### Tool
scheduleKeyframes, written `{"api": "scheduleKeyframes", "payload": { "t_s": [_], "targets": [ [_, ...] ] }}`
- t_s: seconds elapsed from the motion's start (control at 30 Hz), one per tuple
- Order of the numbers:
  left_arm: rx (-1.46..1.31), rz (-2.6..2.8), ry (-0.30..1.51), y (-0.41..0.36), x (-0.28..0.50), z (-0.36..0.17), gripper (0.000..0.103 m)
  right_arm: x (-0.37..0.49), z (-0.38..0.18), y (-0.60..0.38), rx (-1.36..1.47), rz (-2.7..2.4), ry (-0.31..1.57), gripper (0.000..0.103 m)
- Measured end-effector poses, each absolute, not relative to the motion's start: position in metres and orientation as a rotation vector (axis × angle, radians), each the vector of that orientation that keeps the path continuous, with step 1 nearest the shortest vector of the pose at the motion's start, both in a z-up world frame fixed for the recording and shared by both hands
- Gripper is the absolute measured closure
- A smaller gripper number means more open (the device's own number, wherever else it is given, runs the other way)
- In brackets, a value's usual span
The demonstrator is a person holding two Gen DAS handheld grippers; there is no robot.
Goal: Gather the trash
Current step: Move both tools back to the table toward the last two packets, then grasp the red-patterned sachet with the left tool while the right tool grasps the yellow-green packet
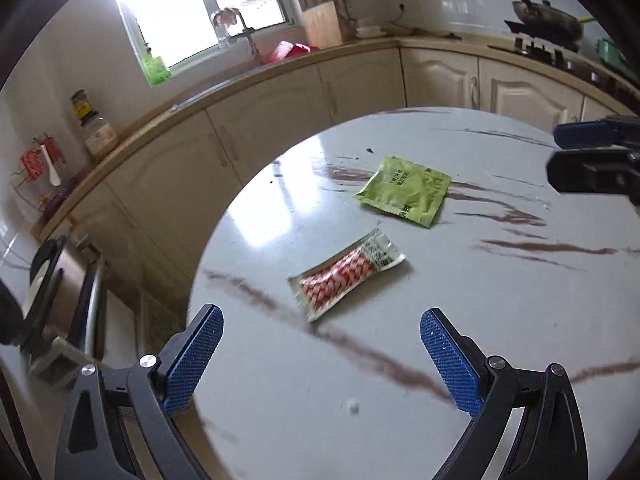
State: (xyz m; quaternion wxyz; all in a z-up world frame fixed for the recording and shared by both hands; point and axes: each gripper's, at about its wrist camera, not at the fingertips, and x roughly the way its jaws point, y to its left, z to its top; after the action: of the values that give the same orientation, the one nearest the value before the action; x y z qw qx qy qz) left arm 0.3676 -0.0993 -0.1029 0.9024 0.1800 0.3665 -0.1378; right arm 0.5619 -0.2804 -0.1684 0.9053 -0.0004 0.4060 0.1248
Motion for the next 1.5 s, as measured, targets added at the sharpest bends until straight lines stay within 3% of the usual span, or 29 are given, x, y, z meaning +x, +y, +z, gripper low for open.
{"api": "scheduleKeyframes", "payload": {
  "t_s": [0.17,0.47,0.53,0.6,0.63,0.7,0.77,0.9,1.23,1.3,1.43,1.5],
  "targets": [
    [0.399,-0.290,0.821,-0.096,0.443,-0.135,0.007,0.584,-0.190,-0.301,0.015,0.265,0.879,0.017],
    [0.296,-0.325,0.864,-0.075,0.485,-0.143,0.007,0.624,-0.209,-0.288,-0.021,0.301,0.930,0.017],
    [0.250,-0.353,0.880,-0.072,0.490,-0.144,0.013,0.633,-0.212,-0.282,-0.034,0.310,0.935,0.017],
    [0.174,-0.411,0.890,-0.068,0.492,-0.143,0.033,0.640,-0.216,-0.277,-0.045,0.316,0.946,0.017],
    [0.188,-0.413,0.883,-0.068,0.491,-0.143,0.034,0.645,-0.220,-0.274,-0.056,0.313,0.955,0.016],
    [0.190,-0.448,0.877,-0.070,0.487,-0.141,0.062,0.652,-0.224,-0.270,-0.068,0.308,0.964,0.016],
    [0.195,-0.462,0.878,-0.072,0.484,-0.140,0.077,0.659,-0.228,-0.263,-0.088,0.318,0.978,0.016],
    [0.188,-0.460,0.875,-0.074,0.483,-0.142,0.085,0.672,-0.238,-0.250,-0.126,0.329,1.011,0.016],
    [0.143,-0.450,0.876,-0.069,0.481,-0.146,0.086,0.679,-0.246,-0.245,-0.212,0.312,1.024,0.018],
    [0.136,-0.446,0.879,-0.068,0.481,-0.146,0.086,0.678,-0.245,-0.245,-0.213,0.312,1.018,0.023],
    [0.137,-0.440,0.879,-0.067,0.479,-0.146,0.086,0.674,-0.239,-0.245,-0.223,0.320,1.019,0.071],
    [0.128,-0.435,0.881,-0.067,0.479,-0.146,0.086,0.671,-0.237,-0.246,-0.230,0.318,1.018,0.085]
  ]
}}
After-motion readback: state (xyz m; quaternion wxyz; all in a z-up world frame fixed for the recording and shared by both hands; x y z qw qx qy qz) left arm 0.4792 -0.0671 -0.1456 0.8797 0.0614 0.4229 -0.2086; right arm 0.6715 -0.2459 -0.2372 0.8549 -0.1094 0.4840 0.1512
